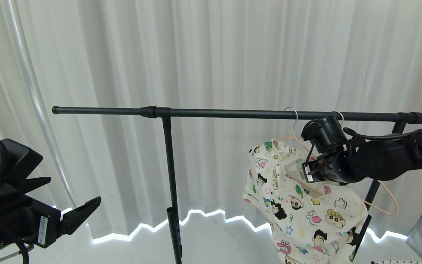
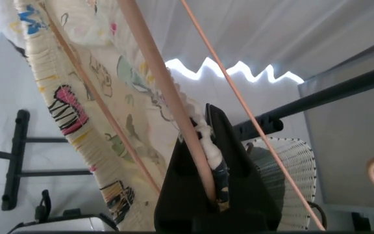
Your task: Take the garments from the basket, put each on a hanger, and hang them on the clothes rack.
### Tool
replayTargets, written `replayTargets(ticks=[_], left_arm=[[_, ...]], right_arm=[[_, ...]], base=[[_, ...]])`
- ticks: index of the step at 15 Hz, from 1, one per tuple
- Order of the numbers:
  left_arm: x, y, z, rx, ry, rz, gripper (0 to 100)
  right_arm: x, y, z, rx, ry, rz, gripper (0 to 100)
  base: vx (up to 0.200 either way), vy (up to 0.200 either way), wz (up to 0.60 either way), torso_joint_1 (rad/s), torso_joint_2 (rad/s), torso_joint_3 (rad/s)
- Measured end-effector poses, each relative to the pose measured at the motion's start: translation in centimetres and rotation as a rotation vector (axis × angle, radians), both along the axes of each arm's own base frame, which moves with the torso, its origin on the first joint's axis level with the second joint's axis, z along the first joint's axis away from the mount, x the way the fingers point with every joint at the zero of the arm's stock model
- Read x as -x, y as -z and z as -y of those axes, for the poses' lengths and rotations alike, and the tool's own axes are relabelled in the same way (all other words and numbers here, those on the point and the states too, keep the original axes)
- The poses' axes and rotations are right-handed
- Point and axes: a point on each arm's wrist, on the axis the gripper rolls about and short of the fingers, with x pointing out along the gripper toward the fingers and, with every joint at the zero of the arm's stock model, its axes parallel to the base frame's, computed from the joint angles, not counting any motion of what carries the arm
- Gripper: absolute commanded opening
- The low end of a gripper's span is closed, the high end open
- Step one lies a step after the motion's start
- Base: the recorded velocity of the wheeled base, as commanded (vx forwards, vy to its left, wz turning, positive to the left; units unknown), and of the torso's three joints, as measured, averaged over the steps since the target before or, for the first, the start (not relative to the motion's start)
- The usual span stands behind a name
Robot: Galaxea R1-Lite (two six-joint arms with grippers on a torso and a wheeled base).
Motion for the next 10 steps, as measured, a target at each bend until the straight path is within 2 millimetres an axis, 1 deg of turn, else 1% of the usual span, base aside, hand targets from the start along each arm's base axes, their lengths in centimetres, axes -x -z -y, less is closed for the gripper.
replayTargets(ticks=[1, 2, 6, 8, 10], left_arm=[[0.0, 0.0, 0.0, 0.002, -0.001, -0.001, 100], [0.0, 0.0, 0.0, 0.004, -0.001, -0.001, 100], [0.1, 0.2, 0.0, 0.004, -0.003, -0.009, 100], [0.2, 0.4, -0.1, 0.004, -0.005, -0.011, 100], [0.3, 0.3, -0.1, 0.004, -0.008, -0.007, 100]], right_arm=[[0.1, 0.0, -0.2, -0.004, -0.003, 0.004, 0], [0.2, -0.1, -0.2, -0.005, -0.007, 0.004, 100], [0.8, -1.2, -0.2, -0.026, -0.011, 0.04, 100], [1.4, -2.5, 0.2, -0.044, -0.014, 0.071, 100], [2.4, -4.4, 0.7, -0.07, -0.024, 0.112, 100]], base=[[0.0, 0.0, 0.0, 0.0, 0.0, 0.0], [0.0, 0.0, 0.0, 0.0, 0.0, 0.0], [0.0, 0.0, 0.0, 0.0, 0.0, 0.0], [0.0, 0.0, 0.0, 0.0, 0.0, 0.0], [0.0, 0.0, 0.0, 0.0, 0.0, 0.0]])
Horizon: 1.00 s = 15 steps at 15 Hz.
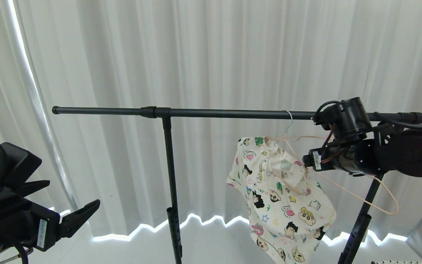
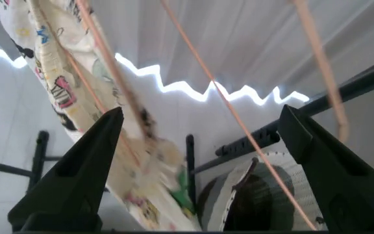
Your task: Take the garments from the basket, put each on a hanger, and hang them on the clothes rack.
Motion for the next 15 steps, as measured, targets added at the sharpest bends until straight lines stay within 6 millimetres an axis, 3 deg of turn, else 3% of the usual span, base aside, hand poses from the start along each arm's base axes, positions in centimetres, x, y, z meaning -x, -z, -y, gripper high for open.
replayTargets(ticks=[3, 7, 11, 15], left_arm=[[0.3, 0.1, -0.1, -0.001, -0.003, 0.003, 100], [1.0, -0.1, -0.3, 0.002, -0.016, 0.029, 100], [1.5, -0.2, -0.8, 0.005, -0.053, 0.049, 100], [2.1, 0.0, -1.0, 0.006, -0.06, 0.059, 100]], right_arm=[[2.6, -2.3, 1.1, 0.012, -0.045, 0.05, 100], [7.3, -2.6, 4.2, 0.193, -0.157, 0.112, 100], [10.0, -3.0, 8.1, 0.29, -0.115, 0.181, 100], [10.9, -3.5, 10.4, 0.293, -0.019, 0.212, 100]], base=[[0.0, 0.0, 0.0, 0.0, 0.0, 0.0], [0.0, 0.0, 0.0, 0.0, 0.0, 0.0], [-0.2, -0.2, 0.0, 0.007, 0.0, 0.001], [-0.2, -0.2, 0.0, -0.004, 0.0, 0.007]])
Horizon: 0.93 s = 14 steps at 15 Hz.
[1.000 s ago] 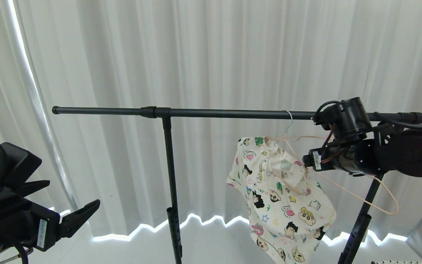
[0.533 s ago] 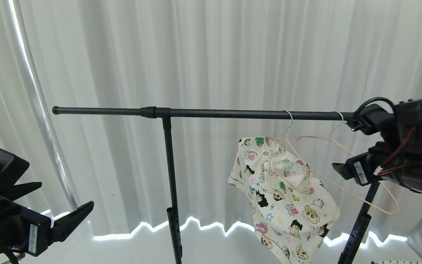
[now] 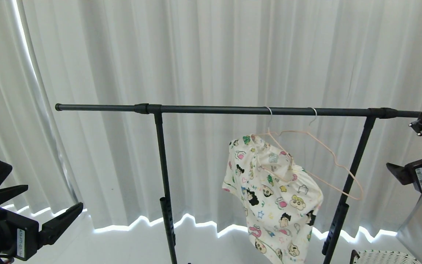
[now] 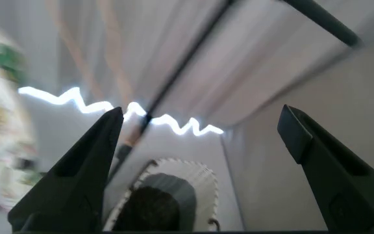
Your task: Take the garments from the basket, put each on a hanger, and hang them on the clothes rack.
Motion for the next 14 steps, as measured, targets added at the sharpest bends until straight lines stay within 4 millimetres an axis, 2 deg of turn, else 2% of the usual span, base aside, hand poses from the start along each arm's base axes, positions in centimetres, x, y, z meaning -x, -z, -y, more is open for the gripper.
replayTargets(ticks=[6, 14], left_arm=[[0.3, 0.0, -0.1, 0.002, -0.009, 0.012, 100], [1.1, 0.3, -0.2, 0.004, -0.007, 0.024, 100]], right_arm=[[1.1, 0.0, 1.3, -0.007, 0.049, 0.024, 100], [1.8, 0.3, 1.5, -0.003, 0.043, 0.092, 100]], base=[[-0.2, -0.2, 0.0, 0.002, 0.0, 0.005], [0.0, 0.0, 0.0, 0.0, 0.0, 0.0]])
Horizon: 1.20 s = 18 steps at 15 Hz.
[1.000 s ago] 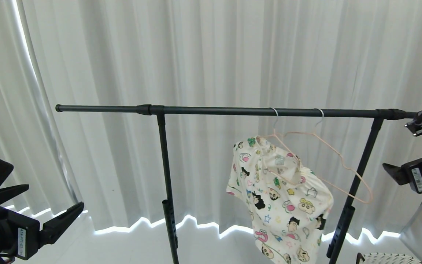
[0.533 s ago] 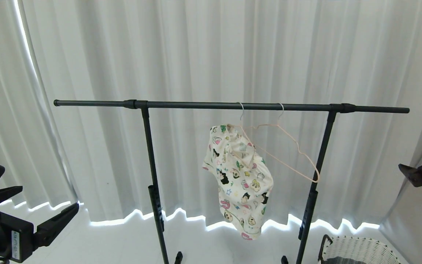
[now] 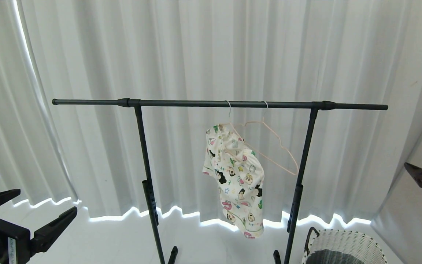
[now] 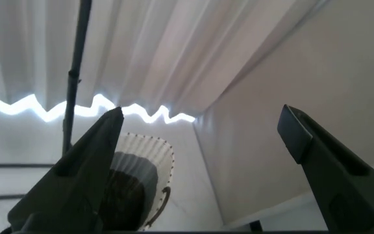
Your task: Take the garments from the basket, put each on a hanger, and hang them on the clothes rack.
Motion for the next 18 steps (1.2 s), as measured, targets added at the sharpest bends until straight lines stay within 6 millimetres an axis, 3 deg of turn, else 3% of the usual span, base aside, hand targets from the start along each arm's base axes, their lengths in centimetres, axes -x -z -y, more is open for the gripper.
replayTargets(ticks=[8, 14, 18], left_arm=[[1.0, 0.1, -0.7, -0.005, -0.073, 0.034, 100], [4.2, 1.3, -1.6, -0.047, -0.273, 0.111, 100], [4.7, 0.9, -1.6, -0.043, -0.274, 0.149, 100]], right_arm=[[0.3, 0.6, 0.1, -0.008, -0.002, 0.043, 100], [2.6, 2.9, 0.8, -0.03, -0.004, 0.005, 100], [3.1, 3.6, 1.0, -0.038, 0.002, -0.007, 100]], base=[[0.0, 0.0, 0.0, -0.013, 0.03, 0.014], [0.0, 0.0, 0.0, -0.207, 0.47, 0.261], [0.0, 0.0, 0.0, -0.216, 0.51, 0.283]])
